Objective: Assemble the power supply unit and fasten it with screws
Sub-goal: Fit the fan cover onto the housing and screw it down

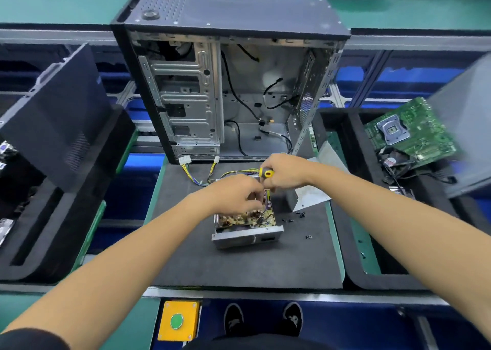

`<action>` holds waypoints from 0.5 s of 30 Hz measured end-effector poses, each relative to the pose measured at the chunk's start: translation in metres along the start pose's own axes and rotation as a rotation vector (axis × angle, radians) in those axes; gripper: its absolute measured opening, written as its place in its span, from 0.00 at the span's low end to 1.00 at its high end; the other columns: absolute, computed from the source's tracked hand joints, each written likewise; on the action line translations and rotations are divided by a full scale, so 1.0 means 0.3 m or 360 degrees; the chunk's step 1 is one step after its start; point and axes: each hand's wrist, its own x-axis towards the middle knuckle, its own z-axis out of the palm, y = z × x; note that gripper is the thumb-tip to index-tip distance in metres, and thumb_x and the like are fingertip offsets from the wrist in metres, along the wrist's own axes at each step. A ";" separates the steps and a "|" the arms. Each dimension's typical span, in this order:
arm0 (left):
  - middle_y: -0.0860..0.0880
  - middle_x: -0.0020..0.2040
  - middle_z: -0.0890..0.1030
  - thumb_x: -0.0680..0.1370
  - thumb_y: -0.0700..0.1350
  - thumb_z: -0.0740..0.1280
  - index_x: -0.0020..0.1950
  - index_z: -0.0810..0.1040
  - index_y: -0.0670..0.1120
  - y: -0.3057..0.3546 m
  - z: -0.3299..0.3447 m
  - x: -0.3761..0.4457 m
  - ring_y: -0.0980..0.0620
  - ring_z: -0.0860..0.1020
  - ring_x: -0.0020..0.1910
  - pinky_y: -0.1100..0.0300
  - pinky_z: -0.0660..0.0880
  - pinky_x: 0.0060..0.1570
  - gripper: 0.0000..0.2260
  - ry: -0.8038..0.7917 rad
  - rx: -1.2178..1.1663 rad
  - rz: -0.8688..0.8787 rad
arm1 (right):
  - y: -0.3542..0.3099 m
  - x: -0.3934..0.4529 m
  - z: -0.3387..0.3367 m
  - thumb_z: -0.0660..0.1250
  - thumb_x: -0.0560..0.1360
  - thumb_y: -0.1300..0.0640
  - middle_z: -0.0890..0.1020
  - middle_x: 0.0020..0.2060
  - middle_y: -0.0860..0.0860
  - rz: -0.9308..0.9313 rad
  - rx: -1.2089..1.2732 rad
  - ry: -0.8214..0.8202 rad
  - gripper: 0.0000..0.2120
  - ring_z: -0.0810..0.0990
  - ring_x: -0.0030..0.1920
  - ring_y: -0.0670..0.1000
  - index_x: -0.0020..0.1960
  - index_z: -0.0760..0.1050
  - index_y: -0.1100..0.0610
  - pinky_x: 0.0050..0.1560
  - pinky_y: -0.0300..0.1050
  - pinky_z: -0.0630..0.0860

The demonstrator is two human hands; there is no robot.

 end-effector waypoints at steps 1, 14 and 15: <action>0.50 0.44 0.81 0.76 0.46 0.67 0.47 0.80 0.47 0.021 0.004 0.036 0.52 0.74 0.43 0.58 0.68 0.42 0.04 0.0017 0.0003 -0.0008 | 0.023 -0.015 -0.011 0.67 0.71 0.60 0.71 0.30 0.54 0.0033 0.0067 0.0115 0.08 0.65 0.33 0.53 0.36 0.72 0.62 0.32 0.46 0.61; 0.47 0.48 0.78 0.75 0.40 0.63 0.51 0.79 0.44 0.277 0.150 0.343 0.44 0.75 0.50 0.54 0.64 0.40 0.07 -0.0208 0.1311 0.0663 | 0.299 -0.209 -0.072 0.66 0.75 0.51 0.70 0.25 0.49 0.0387 0.0509 0.0770 0.19 0.69 0.26 0.51 0.31 0.61 0.53 0.28 0.42 0.62; 0.47 0.48 0.77 0.76 0.40 0.63 0.51 0.79 0.45 0.287 0.159 0.355 0.45 0.73 0.51 0.55 0.62 0.41 0.07 -0.0213 0.1384 0.0726 | 0.311 -0.216 -0.070 0.66 0.75 0.51 0.72 0.26 0.49 0.0386 0.0531 0.0754 0.18 0.73 0.27 0.50 0.31 0.62 0.51 0.28 0.41 0.64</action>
